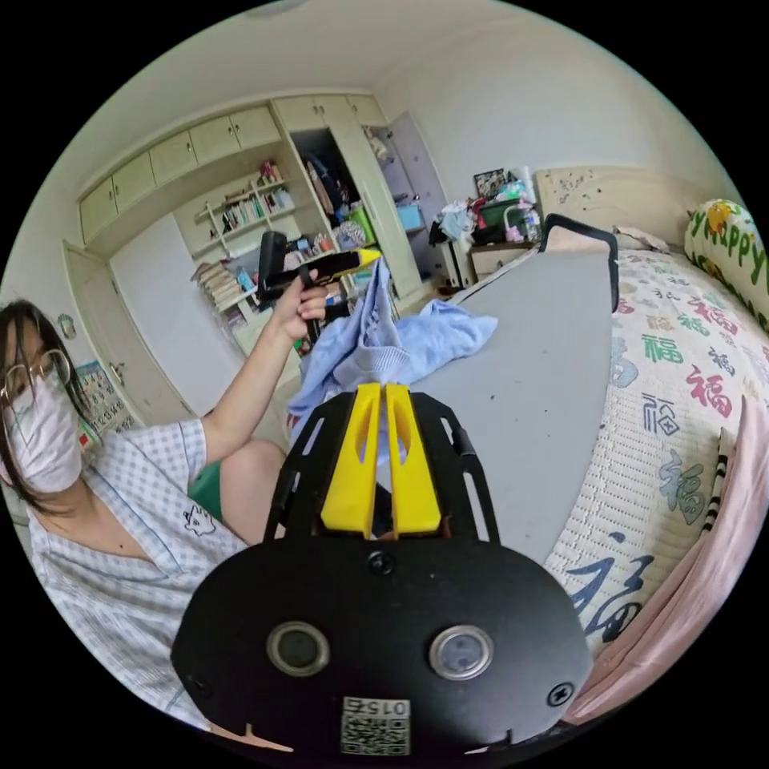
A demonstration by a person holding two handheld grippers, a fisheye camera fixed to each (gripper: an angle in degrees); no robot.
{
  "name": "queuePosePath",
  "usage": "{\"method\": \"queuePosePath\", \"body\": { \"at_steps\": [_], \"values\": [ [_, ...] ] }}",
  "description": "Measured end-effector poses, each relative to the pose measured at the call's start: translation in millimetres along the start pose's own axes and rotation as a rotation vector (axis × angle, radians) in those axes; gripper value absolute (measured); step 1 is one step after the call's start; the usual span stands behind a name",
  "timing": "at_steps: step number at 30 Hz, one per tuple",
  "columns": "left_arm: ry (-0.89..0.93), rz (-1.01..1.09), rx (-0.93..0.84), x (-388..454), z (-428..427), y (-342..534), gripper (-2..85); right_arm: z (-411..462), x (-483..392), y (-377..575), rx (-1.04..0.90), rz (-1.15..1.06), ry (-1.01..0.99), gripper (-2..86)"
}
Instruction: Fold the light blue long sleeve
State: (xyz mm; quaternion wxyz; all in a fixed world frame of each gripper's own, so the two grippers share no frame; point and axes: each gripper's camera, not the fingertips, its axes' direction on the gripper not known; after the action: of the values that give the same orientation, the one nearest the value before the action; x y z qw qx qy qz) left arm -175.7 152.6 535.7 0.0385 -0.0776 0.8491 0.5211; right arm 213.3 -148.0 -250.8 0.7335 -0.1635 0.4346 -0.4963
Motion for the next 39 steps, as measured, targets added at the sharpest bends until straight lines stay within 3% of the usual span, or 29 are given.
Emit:
{"method": "queuePosePath", "body": {
  "at_steps": [4, 10, 15, 17, 19, 21, 24, 26, 29, 36, 39],
  "values": [
    [0.044, 0.002, 0.207, -4.7, -60.1, 29.0, -0.4, -28.2, -12.8, 12.8, 0.213, -0.014, 0.057, -0.4],
    [0.22, -0.104, 0.642, 4.1, -144.5, 87.6, -0.7, -65.9, -28.5, -0.8, 0.505, 0.061, -0.032, -0.2],
    [0.166, -0.137, 0.84, 56.7, -200.5, 101.5, -0.9, -102.5, -84.2, -20.9, 0.712, 0.034, -0.01, -0.4],
    [0.164, -0.106, 1.07, 92.5, -232.2, 119.3, -0.9, -122.1, -112.5, -10.0, 0.868, 0.08, 0.039, -0.4],
    [0.144, -0.106, 1.114, 121.6, -253.7, 123.2, -0.8, -131.9, -127.8, 0.9, 0.934, 0.093, 0.054, -0.5],
    [0.176, -0.038, 1.064, 149.7, -260.1, 123.3, -0.5, -132.1, -138.5, 10.8, 0.947, 0.019, 0.019, -0.5],
    [0.074, 0.121, 0.773, 197.2, -226.1, 142.6, 1.2, -127.0, -148.8, 32.7, 0.924, -0.011, 0.07, -0.5],
    [0.002, 0.253, 0.571, 222.1, -168.7, 196.3, 4.9, -120.9, -144.3, 54.2, 0.907, -0.002, 0.096, -0.5],
    [-0.012, 0.272, 0.391, 239.0, -91.5, 264.7, 8.9, -108.7, -134.4, 75.5, 0.855, -0.008, 0.069, -0.5],
    [-0.221, 0.362, 0.42, 323.6, -12.5, 350.6, 10.3, -87.5, -150.1, 110.1, 0.778, -0.107, 0.155, -0.4],
    [-0.213, 0.318, 0.426, 340.1, 10.6, 369.9, 9.8, -80.1, -162.7, 125.8, 0.76, -0.164, 0.226, -0.4]
  ]
}}
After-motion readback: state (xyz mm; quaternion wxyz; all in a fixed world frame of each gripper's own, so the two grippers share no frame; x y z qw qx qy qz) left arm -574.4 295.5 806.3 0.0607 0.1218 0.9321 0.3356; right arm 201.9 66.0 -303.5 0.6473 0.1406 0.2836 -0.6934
